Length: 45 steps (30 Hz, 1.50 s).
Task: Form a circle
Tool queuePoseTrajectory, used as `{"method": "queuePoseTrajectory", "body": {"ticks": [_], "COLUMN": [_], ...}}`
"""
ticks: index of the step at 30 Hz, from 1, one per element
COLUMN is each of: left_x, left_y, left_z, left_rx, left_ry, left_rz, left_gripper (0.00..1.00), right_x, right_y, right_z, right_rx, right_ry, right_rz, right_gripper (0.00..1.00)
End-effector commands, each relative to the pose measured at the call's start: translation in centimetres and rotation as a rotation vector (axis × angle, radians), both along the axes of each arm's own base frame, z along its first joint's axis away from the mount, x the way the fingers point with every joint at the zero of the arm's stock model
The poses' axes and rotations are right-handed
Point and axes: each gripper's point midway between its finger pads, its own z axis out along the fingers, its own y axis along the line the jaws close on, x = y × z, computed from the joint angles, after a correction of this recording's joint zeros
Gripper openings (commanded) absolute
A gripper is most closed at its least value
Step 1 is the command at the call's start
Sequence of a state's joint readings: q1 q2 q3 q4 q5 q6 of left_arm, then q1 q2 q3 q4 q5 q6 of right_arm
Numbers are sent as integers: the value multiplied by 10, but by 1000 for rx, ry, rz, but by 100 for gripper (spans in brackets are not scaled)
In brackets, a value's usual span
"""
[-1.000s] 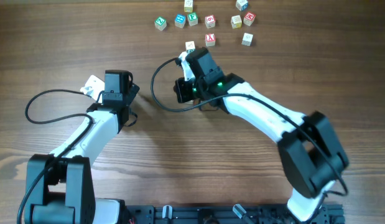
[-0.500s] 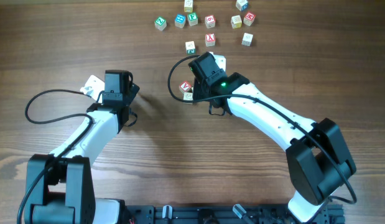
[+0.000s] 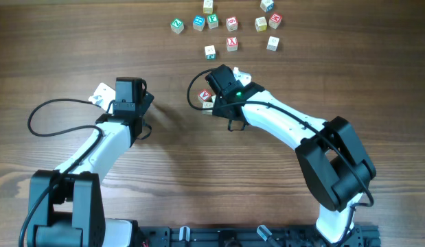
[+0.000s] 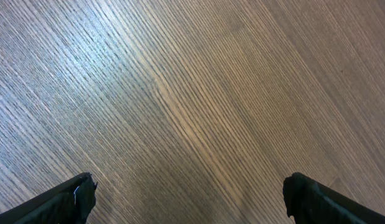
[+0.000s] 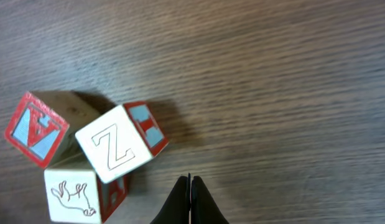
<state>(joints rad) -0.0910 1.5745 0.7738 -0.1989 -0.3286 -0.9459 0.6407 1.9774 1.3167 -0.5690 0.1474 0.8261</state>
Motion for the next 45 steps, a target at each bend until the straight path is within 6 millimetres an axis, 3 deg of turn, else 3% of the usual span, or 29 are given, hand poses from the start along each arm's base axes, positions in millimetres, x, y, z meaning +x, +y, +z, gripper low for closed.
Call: {"method": "queuePoseTrajectory", "body": {"ticks": [1,8,25,45], "left_x": [-1,-1,-1,-1], "left_y": [5,5,5,5], "left_z": [-2,-2,-2,-2], "left_rx": [11,11,11,11], "left_ry": [3,3,3,3], "left_rz": [24,24,24,24], "left_gripper": [100,100,100,100], "right_x": [-5,-3,-3,0], "right_y": [7,18,18,35], "right_z": [-2,0,-20,-16], "right_rx": [36,76,59,125], "right_ry": [28,21,46,30], "right_rz": [7,73,71,148], "right_gripper": [5,4,4,5]}}
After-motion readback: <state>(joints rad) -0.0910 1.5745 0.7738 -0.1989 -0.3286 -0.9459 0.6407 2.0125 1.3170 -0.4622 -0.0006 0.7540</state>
